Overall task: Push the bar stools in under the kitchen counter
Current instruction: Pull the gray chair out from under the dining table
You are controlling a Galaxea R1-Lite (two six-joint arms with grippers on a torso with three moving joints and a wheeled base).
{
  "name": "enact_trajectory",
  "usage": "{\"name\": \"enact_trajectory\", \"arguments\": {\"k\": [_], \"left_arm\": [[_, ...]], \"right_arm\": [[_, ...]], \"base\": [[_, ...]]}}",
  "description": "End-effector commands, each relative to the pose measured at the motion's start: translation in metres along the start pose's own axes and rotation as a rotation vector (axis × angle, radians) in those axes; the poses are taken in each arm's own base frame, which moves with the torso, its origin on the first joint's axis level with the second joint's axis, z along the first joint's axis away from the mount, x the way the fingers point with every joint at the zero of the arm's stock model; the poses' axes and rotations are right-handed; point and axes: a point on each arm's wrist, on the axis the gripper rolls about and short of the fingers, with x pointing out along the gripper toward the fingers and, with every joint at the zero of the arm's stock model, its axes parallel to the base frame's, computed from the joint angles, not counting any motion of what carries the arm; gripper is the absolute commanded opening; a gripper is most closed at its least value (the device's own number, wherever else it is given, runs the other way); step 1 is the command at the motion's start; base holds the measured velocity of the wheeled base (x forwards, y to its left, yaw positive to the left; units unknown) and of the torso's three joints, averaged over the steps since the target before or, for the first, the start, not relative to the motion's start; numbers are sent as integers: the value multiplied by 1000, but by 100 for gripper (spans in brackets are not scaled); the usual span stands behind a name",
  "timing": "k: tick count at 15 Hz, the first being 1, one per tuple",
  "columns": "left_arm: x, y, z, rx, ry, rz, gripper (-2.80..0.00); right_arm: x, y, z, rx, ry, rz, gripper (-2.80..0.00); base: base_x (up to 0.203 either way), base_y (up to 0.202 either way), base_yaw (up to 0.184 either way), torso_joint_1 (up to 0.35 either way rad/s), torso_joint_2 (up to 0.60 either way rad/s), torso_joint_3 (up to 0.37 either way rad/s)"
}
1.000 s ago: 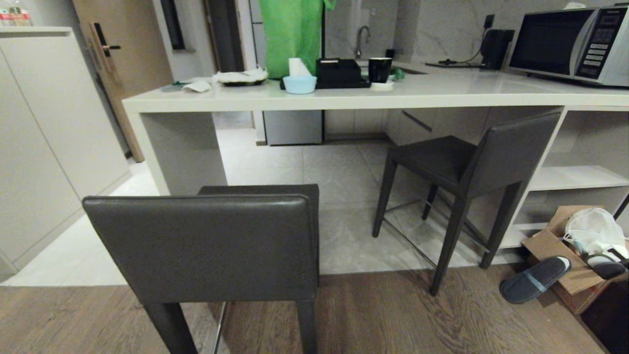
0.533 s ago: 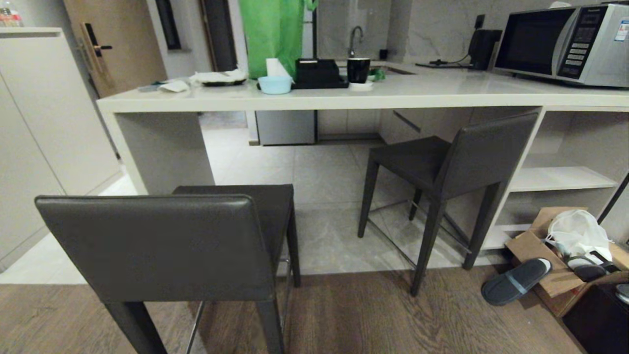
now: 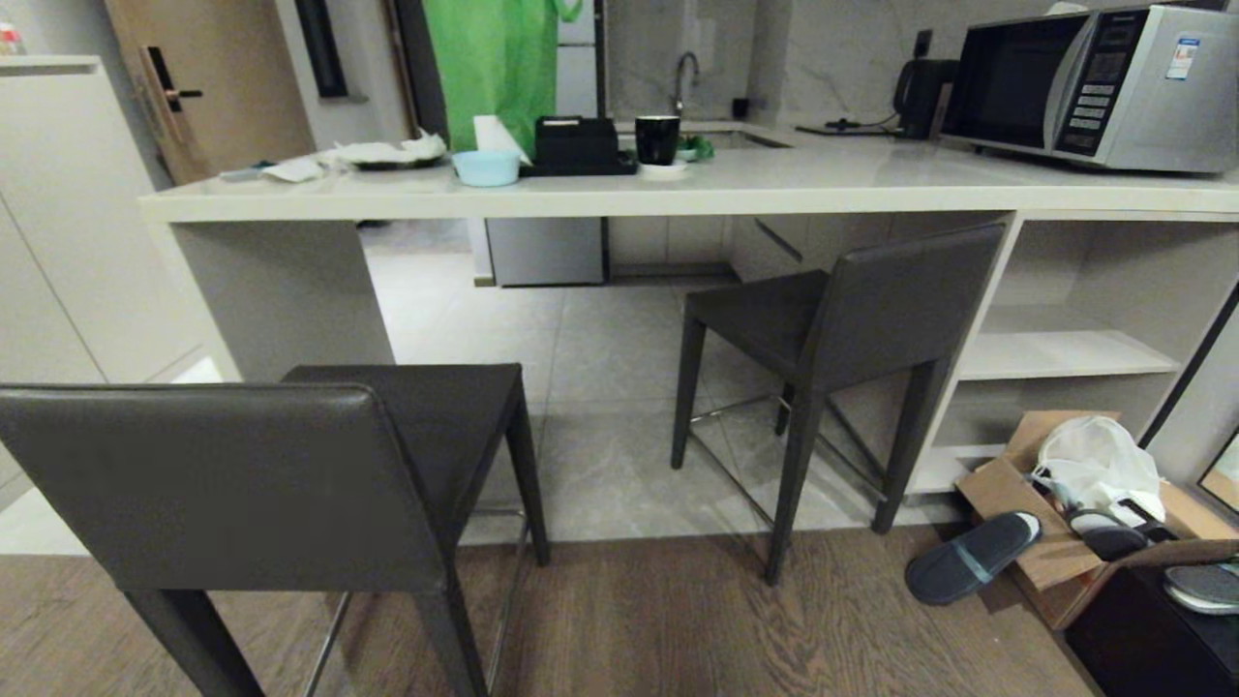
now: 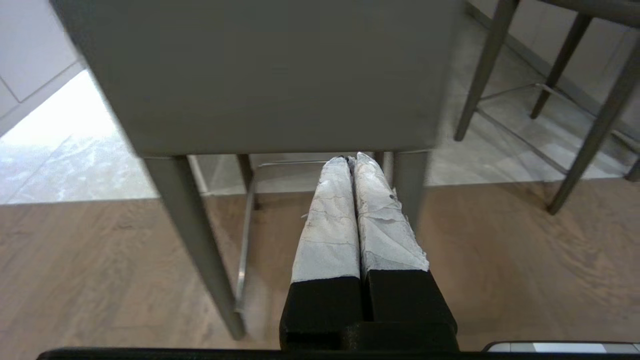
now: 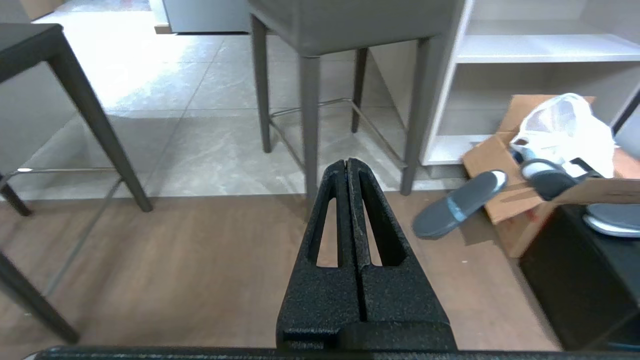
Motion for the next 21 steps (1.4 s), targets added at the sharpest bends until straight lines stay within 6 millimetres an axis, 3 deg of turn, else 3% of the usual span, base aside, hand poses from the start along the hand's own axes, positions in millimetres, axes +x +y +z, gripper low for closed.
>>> {"name": "enact_trajectory", "arguments": {"k": [1,16,21], "left_arm": [[0,0,0,0,-1,0,-280],[1,0,1,2,-23,4,-280],[1,0,1,2,-24,3,-280]], "right_arm": [[0,0,0,0,1,1,-280],[0,0,0,0,0,1,-280],[0,0,0,0,1,1,-280]], "base": [[0,-192,2,3,2,2],[0,-193,2,3,3,3],[0,-20,0,-1,0,0]]}}
